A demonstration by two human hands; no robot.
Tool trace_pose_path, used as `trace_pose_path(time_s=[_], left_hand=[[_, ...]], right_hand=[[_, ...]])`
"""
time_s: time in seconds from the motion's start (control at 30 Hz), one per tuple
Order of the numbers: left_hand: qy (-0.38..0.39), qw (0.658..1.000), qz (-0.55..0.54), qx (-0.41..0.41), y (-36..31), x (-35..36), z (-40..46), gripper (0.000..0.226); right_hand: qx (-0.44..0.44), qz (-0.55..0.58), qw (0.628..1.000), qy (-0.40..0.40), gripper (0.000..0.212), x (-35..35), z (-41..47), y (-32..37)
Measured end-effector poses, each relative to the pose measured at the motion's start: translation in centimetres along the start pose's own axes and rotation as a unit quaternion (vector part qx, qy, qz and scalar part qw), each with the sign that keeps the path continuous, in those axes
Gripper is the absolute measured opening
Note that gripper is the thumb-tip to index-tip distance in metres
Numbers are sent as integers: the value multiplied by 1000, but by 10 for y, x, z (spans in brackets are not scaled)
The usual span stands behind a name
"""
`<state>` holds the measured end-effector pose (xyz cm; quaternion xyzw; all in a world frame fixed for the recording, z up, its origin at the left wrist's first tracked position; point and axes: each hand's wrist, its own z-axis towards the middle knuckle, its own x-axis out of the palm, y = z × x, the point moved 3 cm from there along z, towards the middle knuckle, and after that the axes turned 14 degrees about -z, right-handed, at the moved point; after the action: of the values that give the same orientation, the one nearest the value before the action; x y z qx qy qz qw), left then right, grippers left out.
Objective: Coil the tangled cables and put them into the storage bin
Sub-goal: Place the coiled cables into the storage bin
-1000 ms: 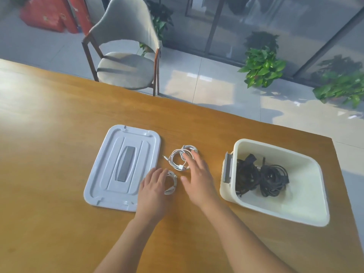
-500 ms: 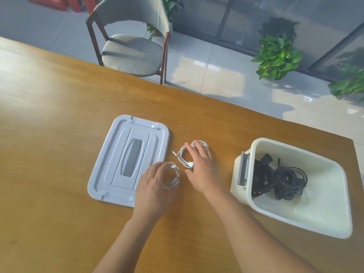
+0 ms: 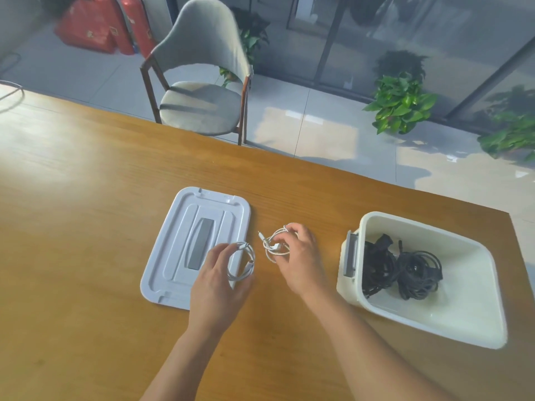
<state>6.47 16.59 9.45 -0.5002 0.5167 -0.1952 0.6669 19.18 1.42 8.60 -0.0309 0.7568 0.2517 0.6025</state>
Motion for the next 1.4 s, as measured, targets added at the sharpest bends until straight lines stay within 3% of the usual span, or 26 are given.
trace_pose_path(time_s=[0.13,0.4,0.5,0.6,0.7,0.83,1.0,1.17,1.4], left_hand=[[-3,1000,-20,16,-19,3,2,60],[21,1000,0,8,-16,14,-17,62],[25,1000,1,-5,-6,15,-30,62],[23,1000,-8,-15,4,14,-39,63],[15,1000,-10,-19,10,10,-40,62],[-2,999,-12,-30,16,0,-37,62],[-15,999,-9,-43,25,-12,-28,62],[-22,999,4,-45,33,-19,-25,61],[-16,999,1,-51,42,-22,-26,61]], right_hand=[[7,26,999,-22,7,-20,-16,-4],[8,-4,997,76,15,-17,-64,-18],[35,62,997,10,23,-9,-78,-24],[30,95,995,-24,19,3,-86,-28],[2,56,998,8,36,19,-89,-25],[31,104,993,-57,45,22,-85,-15],[-32,12,998,51,62,39,-68,11],[-43,17,997,65,68,48,-52,26],[0,-15,999,44,43,62,-17,25]])
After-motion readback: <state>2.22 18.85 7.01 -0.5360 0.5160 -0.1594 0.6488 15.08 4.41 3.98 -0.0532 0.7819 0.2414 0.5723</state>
